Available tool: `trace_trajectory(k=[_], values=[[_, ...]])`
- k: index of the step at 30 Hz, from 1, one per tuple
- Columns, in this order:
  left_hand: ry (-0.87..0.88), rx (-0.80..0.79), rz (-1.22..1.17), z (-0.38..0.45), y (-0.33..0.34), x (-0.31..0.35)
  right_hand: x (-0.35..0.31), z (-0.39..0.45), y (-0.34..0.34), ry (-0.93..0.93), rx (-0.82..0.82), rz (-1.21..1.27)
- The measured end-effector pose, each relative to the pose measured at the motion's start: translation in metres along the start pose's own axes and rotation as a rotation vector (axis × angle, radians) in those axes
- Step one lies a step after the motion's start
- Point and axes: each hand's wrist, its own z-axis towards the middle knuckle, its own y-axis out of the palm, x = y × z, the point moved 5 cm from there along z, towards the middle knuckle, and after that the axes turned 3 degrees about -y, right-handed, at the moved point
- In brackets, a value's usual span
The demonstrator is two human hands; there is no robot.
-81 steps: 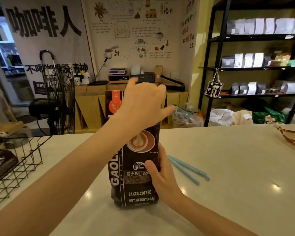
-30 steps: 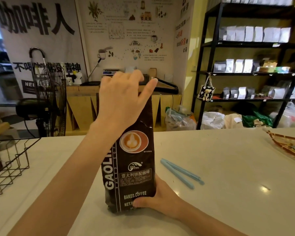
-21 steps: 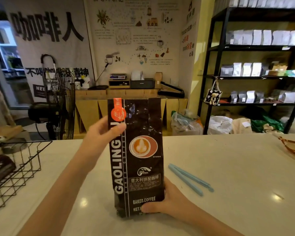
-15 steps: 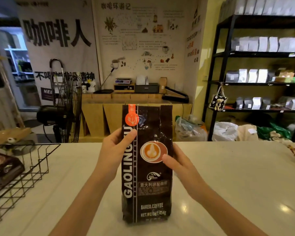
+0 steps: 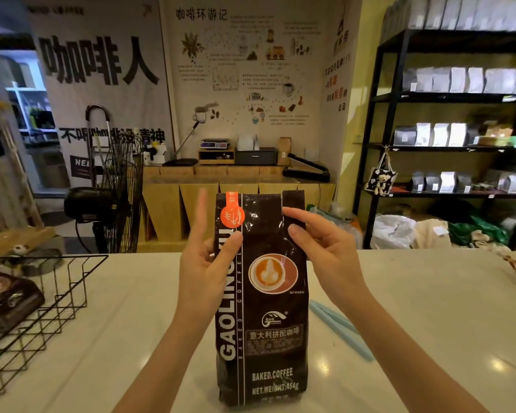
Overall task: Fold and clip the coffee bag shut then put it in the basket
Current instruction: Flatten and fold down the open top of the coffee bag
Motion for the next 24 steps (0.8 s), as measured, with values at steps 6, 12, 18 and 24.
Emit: trace_trajectory(k=[6,12,18,24], values=[[-0.089,-0.192,0.083,0.005,-0.001,0.0,-0.003,0.003,-0.007,0.084,-0.153,-0.033],[-0.118,-0.351,0.339,0.009,-0.007,0.009,-0.005,0.003,-0.011,0.129,-0.272,-0.15],[-0.24,-0.375,0.364,0.009,-0.011,0.004,-0.005,0.001,-0.01,0.155,-0.277,-0.186],[-0.326,-0.358,0.296,0.006,-0.01,0.006,-0.006,0.0,-0.009,0.147,-0.261,-0.273]])
